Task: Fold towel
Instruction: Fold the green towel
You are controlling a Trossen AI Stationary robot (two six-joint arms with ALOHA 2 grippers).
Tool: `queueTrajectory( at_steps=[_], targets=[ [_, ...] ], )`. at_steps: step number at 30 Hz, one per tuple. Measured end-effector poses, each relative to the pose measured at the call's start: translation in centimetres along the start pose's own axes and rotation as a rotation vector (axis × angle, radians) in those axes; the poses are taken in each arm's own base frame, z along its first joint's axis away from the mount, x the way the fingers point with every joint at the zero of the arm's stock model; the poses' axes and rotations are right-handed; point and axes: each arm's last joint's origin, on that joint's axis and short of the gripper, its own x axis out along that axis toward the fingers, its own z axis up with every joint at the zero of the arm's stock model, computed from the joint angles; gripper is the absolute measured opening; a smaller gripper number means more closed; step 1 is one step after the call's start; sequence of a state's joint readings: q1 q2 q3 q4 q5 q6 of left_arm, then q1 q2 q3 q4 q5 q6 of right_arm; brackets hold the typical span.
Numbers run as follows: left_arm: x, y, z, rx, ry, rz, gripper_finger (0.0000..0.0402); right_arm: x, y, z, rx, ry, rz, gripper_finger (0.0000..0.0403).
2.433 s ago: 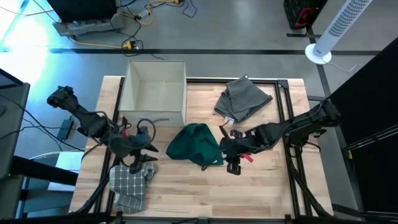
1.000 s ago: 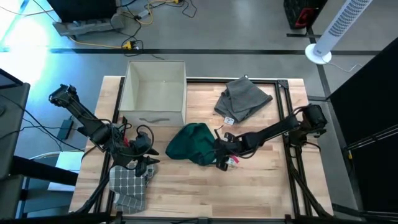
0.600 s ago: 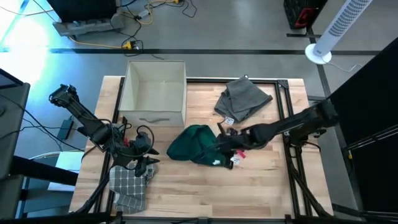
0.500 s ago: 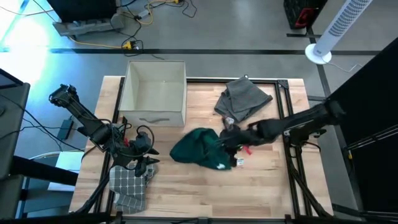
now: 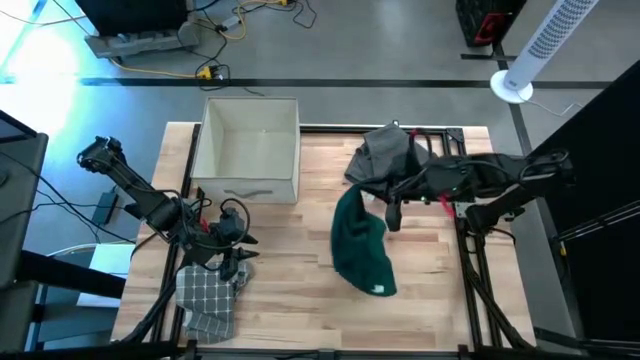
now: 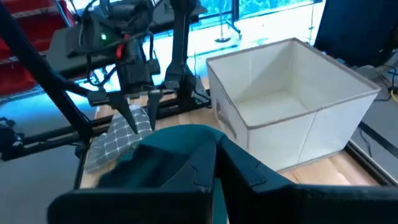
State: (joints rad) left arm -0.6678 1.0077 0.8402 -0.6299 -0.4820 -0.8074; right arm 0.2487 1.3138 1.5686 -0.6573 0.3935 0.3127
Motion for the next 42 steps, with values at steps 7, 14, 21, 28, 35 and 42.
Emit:
queueTrajectory(
  at_steps=[7,14,21,28,35,42],
  targets=[
    [0.0,0.0,0.0,0.0,0.0,0.0,0.0159,1.5,0.4,-0.9,0.047,0.064,-0.025,0.0],
    [0.9,-0.4,-0.4,0.018,0.044,0.01,0.0159,3.8,1.4,-2.3,0.108,0.15,-0.026,0.0],
    [2.6,-1.0,-1.2,0.05,0.105,0.042,0.0159,3.8,3.6,-2.2,0.105,0.18,0.145,0.0],
    [3.0,-1.3,-1.7,0.073,0.205,-0.026,0.0159,-0.3,5.7,1.7,0.146,0.056,0.303,0.0],
    [3.0,-1.3,-1.6,0.071,0.201,-0.022,0.0159,-1.7,3.9,1.6,0.084,0.003,-0.174,0.0],
    [3.1,-1.2,-1.4,0.061,0.177,-0.013,0.0159,0.2,3.7,0.2,-0.013,0.139,-0.22,0.0]
  ],
)
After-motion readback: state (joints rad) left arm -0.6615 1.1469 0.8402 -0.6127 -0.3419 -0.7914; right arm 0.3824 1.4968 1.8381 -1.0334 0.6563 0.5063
